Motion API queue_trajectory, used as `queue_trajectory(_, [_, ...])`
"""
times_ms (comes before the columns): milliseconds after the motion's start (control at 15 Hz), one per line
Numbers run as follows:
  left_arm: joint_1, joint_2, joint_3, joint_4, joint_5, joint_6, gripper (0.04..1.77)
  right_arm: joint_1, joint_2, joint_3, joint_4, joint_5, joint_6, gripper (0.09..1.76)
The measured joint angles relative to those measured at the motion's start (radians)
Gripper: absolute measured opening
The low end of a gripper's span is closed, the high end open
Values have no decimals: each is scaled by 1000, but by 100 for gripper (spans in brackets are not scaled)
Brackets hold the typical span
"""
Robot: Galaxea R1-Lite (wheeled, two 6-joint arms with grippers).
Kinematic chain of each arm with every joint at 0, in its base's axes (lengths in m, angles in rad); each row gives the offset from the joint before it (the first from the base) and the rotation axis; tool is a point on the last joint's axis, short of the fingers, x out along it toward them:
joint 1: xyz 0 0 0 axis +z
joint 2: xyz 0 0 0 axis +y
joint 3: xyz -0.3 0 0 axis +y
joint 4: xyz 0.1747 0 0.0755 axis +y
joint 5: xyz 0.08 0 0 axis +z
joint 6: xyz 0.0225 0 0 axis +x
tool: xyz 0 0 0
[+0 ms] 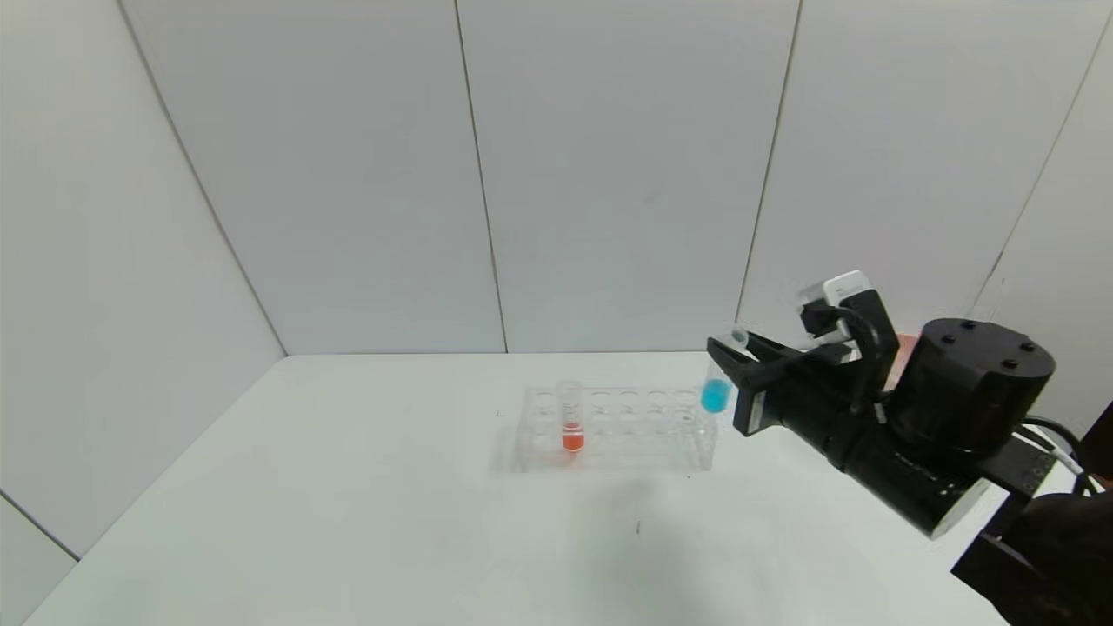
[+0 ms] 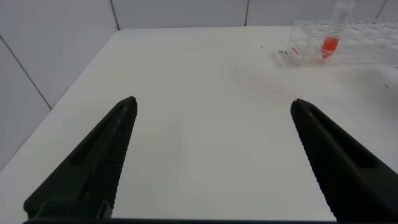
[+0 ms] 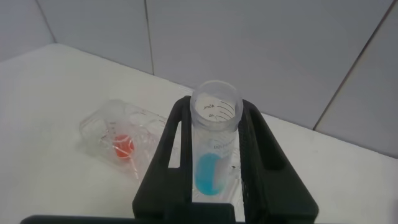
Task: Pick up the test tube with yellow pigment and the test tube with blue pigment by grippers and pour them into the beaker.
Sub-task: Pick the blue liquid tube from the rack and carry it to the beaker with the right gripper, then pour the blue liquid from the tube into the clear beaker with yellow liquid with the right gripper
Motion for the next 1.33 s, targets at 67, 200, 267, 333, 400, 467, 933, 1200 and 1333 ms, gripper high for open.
queue_trajectory(67, [0, 0, 0, 0, 0, 0, 176, -52, -26, 27, 13, 79, 1, 50])
queue_trajectory(200, [0, 0, 0, 0, 0, 0, 176, -164, -73, 64, 63, 227, 7, 50])
queue_trajectory(267, [0, 0, 0, 0, 0, 0, 176, -231, -98, 73, 104, 322, 17, 50])
queue_trajectory(333, [0, 0, 0, 0, 0, 0, 176, -296, -120, 77, 145, 420, 24, 50])
queue_trajectory(400, [0, 0, 0, 0, 0, 0, 176, -371, -143, 76, 193, 533, 30, 50])
queue_trajectory(467, [0, 0, 0, 0, 0, 0, 176, -442, -161, 70, 242, 637, 31, 50])
queue_trajectory(933, [0, 0, 0, 0, 0, 0, 176, -784, -187, -189, 798, 956, -230, 50])
queue_trajectory(1200, [0, 0, 0, 0, 0, 0, 176, -837, -144, -388, 1110, 968, -423, 50])
queue_trajectory(1333, [0, 0, 0, 0, 0, 0, 176, -844, -116, -504, 1294, 966, -528, 50])
